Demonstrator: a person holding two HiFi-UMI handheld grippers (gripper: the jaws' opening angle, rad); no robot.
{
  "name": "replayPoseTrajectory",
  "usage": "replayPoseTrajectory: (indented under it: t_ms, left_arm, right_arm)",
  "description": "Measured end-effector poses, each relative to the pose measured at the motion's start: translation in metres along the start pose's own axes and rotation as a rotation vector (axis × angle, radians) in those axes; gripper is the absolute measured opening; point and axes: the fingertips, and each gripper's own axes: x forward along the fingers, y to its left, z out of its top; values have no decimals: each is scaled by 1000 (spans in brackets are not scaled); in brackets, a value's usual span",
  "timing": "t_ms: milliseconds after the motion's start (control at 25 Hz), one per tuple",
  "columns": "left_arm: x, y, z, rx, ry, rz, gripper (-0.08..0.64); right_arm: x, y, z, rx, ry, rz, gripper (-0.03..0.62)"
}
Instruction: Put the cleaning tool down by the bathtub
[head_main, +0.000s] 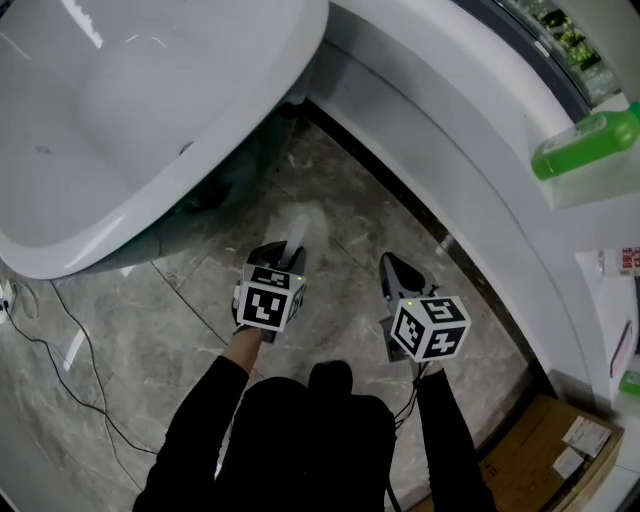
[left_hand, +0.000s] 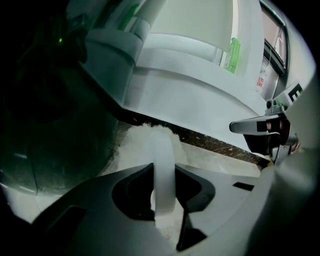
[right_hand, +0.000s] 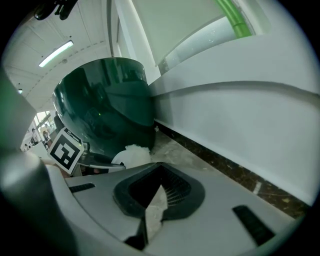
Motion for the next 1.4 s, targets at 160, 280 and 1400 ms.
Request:
replayPoseTrajectory:
  t_ms: [160,280,1400]
  left_arm:
    - [17,10,-5,6,6,8,94]
    - [29,18,-9,6,14,15,94]
    - [114,57,-25,-14,91,89,95]
  right_arm:
    - [19,-4,-2,-21,-8,5,0]
    - [33,-4,-4,-43,-6,7,0]
    - [84,11,-22,-58,3,41,0]
